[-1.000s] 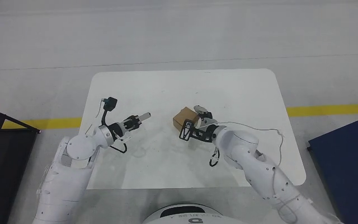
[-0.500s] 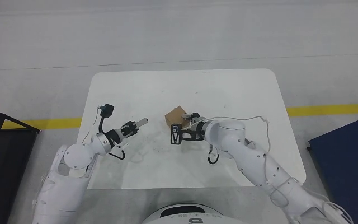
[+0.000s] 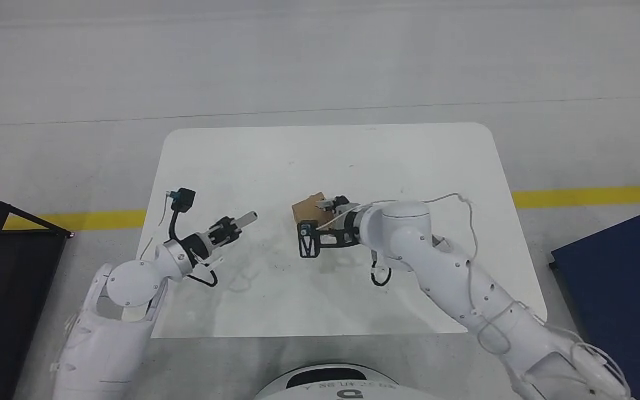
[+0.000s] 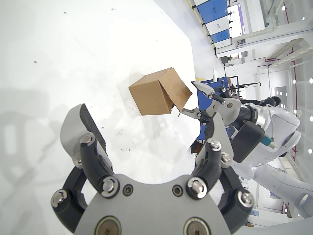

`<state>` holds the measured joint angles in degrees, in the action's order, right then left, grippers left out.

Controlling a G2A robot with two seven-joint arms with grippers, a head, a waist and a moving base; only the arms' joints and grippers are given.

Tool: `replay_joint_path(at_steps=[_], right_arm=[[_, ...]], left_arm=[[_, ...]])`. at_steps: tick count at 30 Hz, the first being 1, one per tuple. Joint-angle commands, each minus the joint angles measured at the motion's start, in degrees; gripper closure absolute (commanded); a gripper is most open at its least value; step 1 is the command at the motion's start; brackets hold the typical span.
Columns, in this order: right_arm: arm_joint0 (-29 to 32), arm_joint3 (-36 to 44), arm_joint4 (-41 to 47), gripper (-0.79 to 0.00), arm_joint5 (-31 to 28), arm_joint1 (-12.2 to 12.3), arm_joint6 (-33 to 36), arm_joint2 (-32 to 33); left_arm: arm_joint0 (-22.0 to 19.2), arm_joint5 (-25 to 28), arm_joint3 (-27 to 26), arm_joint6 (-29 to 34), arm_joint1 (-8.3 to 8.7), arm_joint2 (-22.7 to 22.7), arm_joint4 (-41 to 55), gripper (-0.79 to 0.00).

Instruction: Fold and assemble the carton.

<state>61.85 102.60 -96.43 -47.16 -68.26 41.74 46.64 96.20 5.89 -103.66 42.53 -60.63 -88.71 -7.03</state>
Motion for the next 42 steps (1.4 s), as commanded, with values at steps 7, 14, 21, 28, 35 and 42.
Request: replay_joint_path(at_steps=[7, 14, 21, 28, 35, 42], right_arm=[[-5.6, -5.1, 4.0, -0.145, -3.4, -1.9, 3.7, -4.3], [-7.4, -6.3, 5.9, 0.0, -0.5, -3.2, 6.3, -6.5], [-2.5, -0.1, 4.1, 0.0, 3.7, -1.9, 5.7, -2.2], [7.8, 11.5, -4.3, 0.0, 9.7, 0.8, 5.2, 5.6], [16.2, 18.0, -18.6, 0.0, 17.8, 2.1, 4.7, 7.0], [20.6, 20.7, -10.9, 0.0, 15.0, 2.4, 5.6, 10.8]], left_arm=[[0.1, 0.1, 0.0, -0.2, 0.0, -0.1, 0.0, -0.785], [0.1, 0.1, 0.0, -0.2, 0.0, -0.1, 0.0, -0.785], [0.1, 0.1, 0.0, -0.2, 0.0, -0.1, 0.0, -0.785], [0.1, 0.1, 0.0, -0.2, 0.0, -0.1, 0.0, -0.785], [0.1, 0.1, 0.0, -0.2, 0.0, -0.1, 0.0, -0.785], [0.1, 0.1, 0.0, -0.2, 0.0, -0.1, 0.0, -0.785]])
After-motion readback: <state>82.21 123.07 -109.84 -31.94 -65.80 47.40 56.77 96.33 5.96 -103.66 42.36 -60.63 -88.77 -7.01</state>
